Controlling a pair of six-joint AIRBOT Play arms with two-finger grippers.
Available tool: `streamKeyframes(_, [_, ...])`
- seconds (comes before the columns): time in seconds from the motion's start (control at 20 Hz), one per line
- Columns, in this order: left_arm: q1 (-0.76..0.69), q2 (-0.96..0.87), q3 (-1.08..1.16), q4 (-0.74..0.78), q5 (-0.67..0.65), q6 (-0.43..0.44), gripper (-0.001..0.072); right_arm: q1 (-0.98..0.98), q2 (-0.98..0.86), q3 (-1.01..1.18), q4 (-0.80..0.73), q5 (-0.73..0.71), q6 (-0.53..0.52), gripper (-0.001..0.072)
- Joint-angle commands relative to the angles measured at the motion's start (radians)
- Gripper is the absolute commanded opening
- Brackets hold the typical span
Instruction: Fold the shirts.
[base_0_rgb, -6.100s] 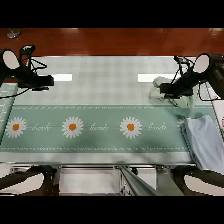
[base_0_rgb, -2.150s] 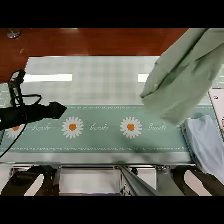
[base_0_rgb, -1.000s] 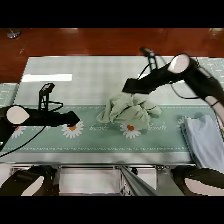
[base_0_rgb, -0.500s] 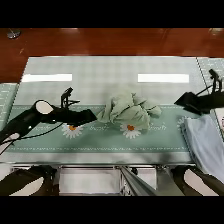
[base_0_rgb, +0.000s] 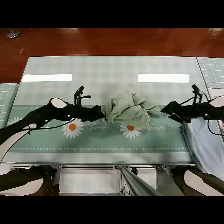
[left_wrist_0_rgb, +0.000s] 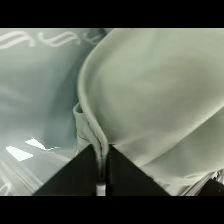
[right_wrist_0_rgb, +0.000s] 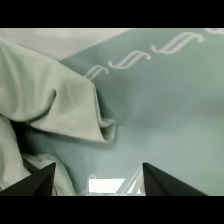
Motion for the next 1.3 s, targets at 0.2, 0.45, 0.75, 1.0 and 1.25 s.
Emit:
streamKeyframes(0.2, [0.102, -0.011, 0.094, -0.024, -0.173, 0.098, 0.0022, 0.113, -0.193, 0.094, 0.076, -0.07, 0.017, 0.0612])
streamKeyframes(0.45, [0.125, -0.01, 0.106, -0.021, -0.212, 0.121, 0.0022, 0.134, -0.253, 0.168, 0.072, -0.03, -0.016, 0.0025])
streamKeyframes(0.75, [0.284, 0.092, 0.351, -0.022, -0.328, 0.119, 0.0022, 0.134, -0.178, 0.578, 0.033, 0.098, -0.011, 0.0024])
streamKeyframes(1.0, [0.454, 0.216, 0.774, -0.021, -0.319, 0.062, 0.0022, 0.134, -0.114, 1.216, 0.002, 0.159, -0.002, 0.0024])
streamKeyframes(1.25, [0.639, 0.355, 1.024, 0.092, -0.321, -0.023, 0.0022, 0.134, 0.117, 1.395, -0.183, 0.257, -0.003, 0.0024])
